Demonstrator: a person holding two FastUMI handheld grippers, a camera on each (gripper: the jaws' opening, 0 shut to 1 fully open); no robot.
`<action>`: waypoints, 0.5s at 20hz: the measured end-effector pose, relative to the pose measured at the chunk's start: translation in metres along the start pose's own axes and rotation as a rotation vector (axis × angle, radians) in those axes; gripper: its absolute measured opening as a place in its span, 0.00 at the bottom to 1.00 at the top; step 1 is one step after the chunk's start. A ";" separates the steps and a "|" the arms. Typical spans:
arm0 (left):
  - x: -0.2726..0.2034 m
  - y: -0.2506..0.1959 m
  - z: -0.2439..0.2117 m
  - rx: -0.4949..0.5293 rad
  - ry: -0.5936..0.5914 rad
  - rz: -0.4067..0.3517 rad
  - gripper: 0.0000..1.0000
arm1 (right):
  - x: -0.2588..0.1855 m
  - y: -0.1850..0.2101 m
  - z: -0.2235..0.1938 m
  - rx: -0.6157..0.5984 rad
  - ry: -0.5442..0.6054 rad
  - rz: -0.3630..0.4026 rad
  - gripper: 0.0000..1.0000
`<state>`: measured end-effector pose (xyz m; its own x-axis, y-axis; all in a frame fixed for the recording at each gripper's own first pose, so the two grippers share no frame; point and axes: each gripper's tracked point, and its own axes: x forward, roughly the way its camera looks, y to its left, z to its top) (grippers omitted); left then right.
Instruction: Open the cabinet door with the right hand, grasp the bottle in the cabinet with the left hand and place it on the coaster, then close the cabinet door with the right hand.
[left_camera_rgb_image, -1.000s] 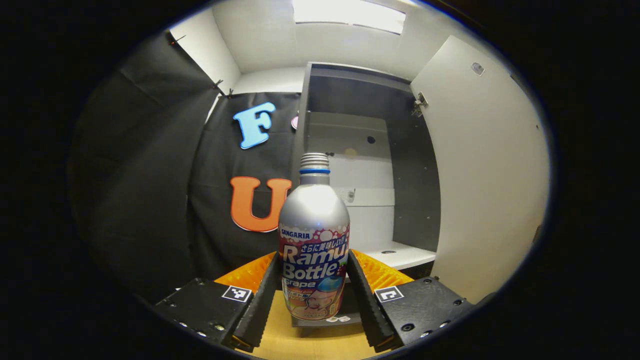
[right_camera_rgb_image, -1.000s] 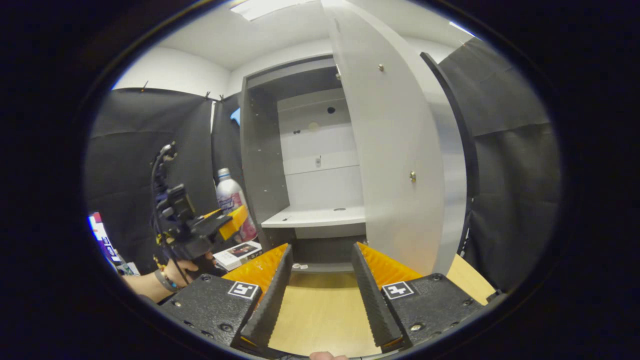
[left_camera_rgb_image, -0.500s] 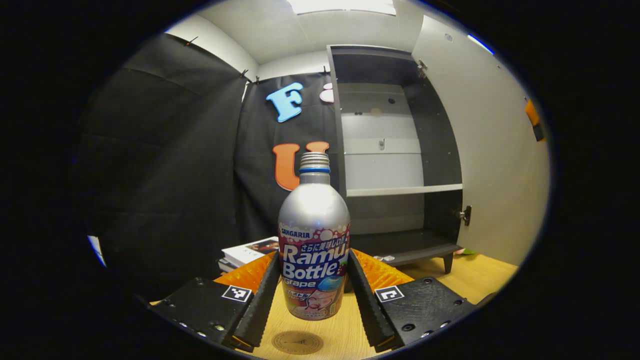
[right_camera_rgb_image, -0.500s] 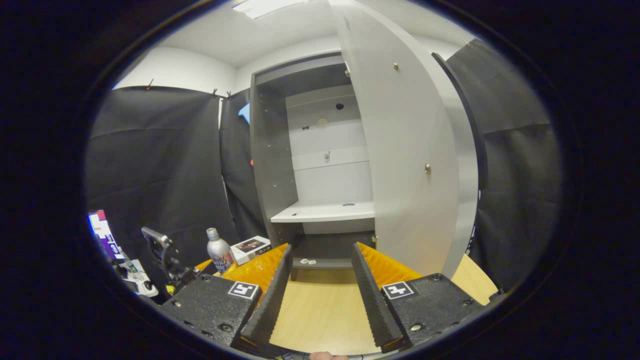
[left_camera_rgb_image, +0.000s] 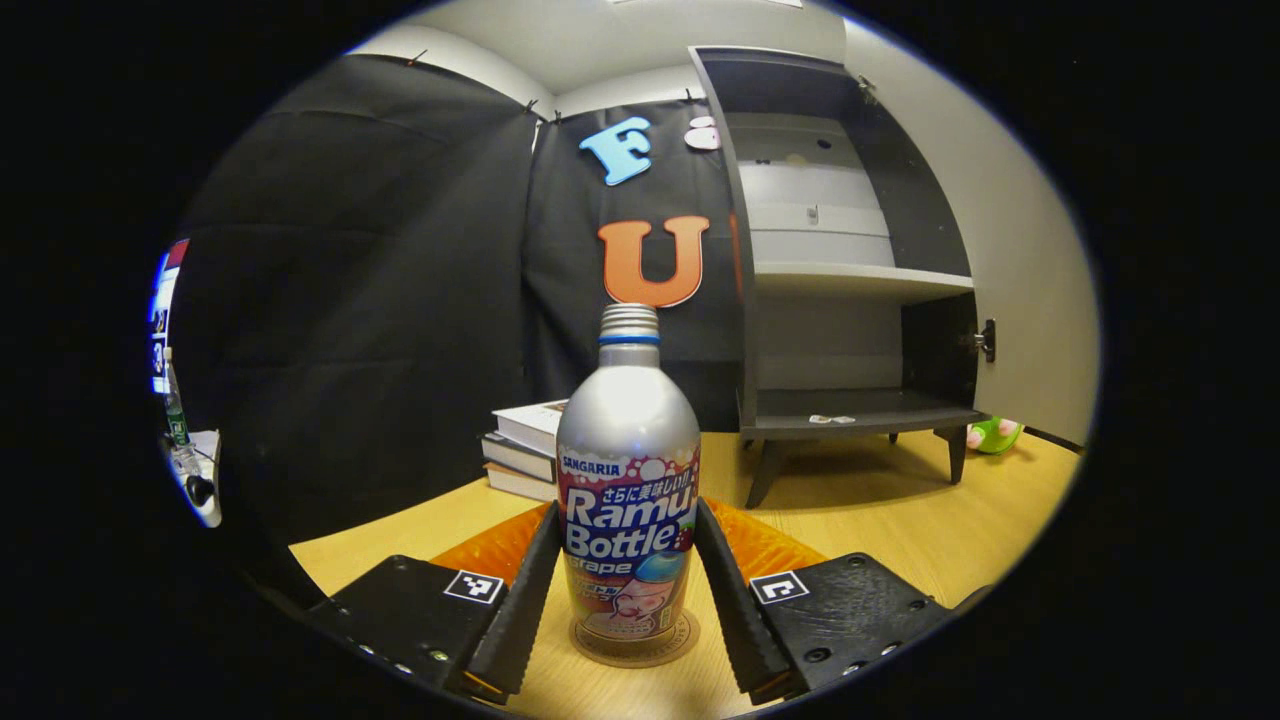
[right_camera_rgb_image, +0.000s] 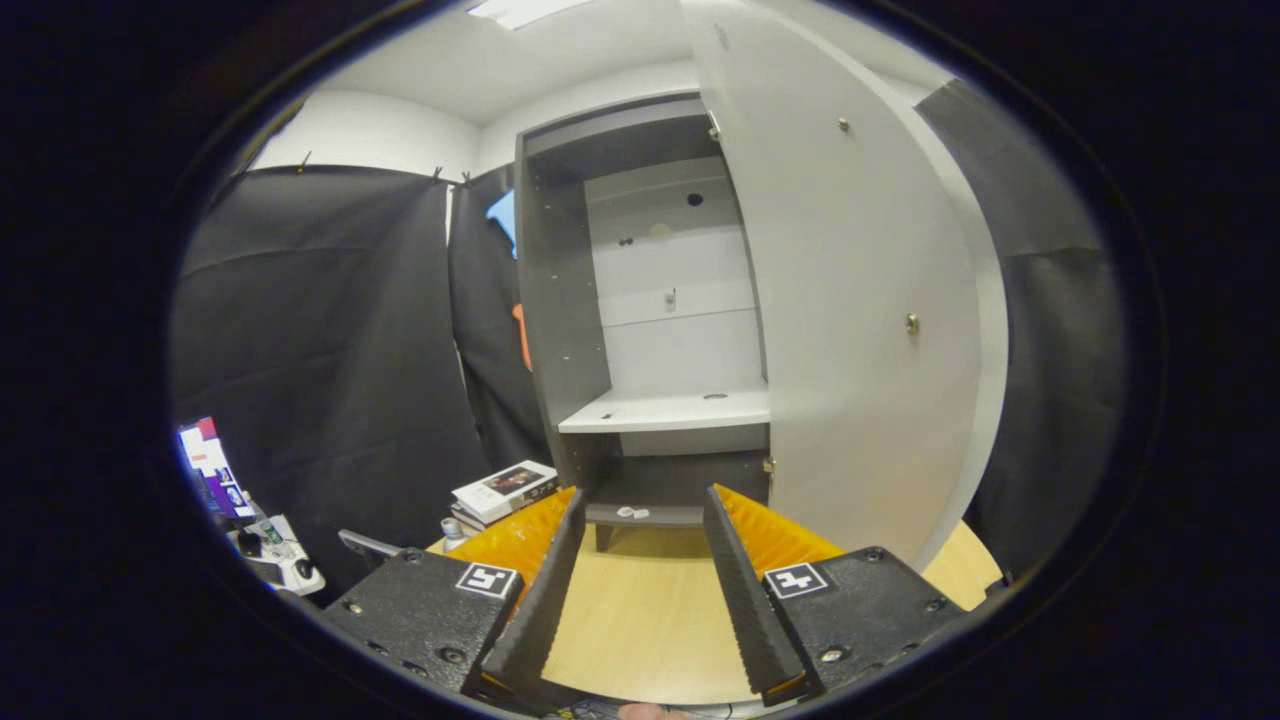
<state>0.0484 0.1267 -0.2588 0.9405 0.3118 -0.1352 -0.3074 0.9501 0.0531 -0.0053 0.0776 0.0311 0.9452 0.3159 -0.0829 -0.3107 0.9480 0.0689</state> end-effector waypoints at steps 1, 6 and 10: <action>0.003 0.001 -0.006 -0.002 0.011 0.010 0.75 | 0.000 0.001 0.000 -0.003 0.006 -0.001 0.76; 0.016 0.001 -0.024 -0.010 0.036 0.031 0.75 | 0.004 0.004 -0.002 0.001 0.012 -0.010 0.76; 0.018 -0.001 -0.028 -0.007 0.038 0.024 0.75 | 0.005 -0.001 0.003 0.003 0.001 -0.030 0.76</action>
<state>0.0612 0.1319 -0.2891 0.9268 0.3344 -0.1710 -0.3309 0.9424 0.0494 -0.0005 0.0782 0.0335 0.9541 0.2869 -0.0858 -0.2815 0.9570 0.0694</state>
